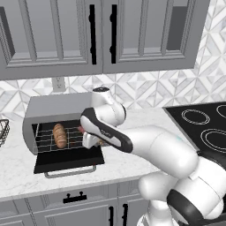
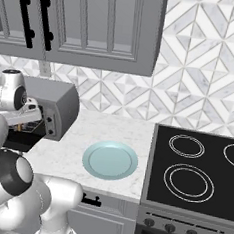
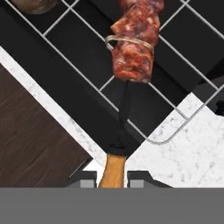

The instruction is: Pick up the kebab skewer and baguette bread, and place them inside the toaster oven. Close the toaster oven door and start by setting the timer.

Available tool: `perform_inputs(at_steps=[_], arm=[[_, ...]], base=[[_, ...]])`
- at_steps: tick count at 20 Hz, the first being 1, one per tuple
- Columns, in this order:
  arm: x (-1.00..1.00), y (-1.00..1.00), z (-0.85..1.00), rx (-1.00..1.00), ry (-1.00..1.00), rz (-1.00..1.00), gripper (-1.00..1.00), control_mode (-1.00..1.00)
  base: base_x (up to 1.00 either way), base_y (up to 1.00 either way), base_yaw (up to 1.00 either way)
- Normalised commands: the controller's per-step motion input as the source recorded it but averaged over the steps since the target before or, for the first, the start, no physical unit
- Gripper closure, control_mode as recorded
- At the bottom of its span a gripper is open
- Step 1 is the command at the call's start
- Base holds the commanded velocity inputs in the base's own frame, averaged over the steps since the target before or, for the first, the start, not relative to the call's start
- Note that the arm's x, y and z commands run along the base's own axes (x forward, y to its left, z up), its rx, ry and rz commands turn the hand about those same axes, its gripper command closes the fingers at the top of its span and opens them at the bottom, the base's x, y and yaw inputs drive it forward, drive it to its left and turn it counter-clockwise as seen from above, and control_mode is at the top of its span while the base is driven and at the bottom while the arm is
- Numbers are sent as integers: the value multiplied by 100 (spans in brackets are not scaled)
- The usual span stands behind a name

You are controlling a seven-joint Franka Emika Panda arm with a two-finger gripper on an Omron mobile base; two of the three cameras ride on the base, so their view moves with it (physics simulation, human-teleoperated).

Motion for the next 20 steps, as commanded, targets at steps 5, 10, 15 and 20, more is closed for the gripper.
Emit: perform_inputs(at_steps=[5,10,15,20], arm=[[55,18,-4,0,0,12,100,-100],[33,39,-18,0,0,4,100,-100],[26,37,-36,0,0,0,100,-100],[28,-2,-31,-1,0,1,100,-100]], base=[[0,0,0],[0,0,0],[0,0,0],[0,0,0]])
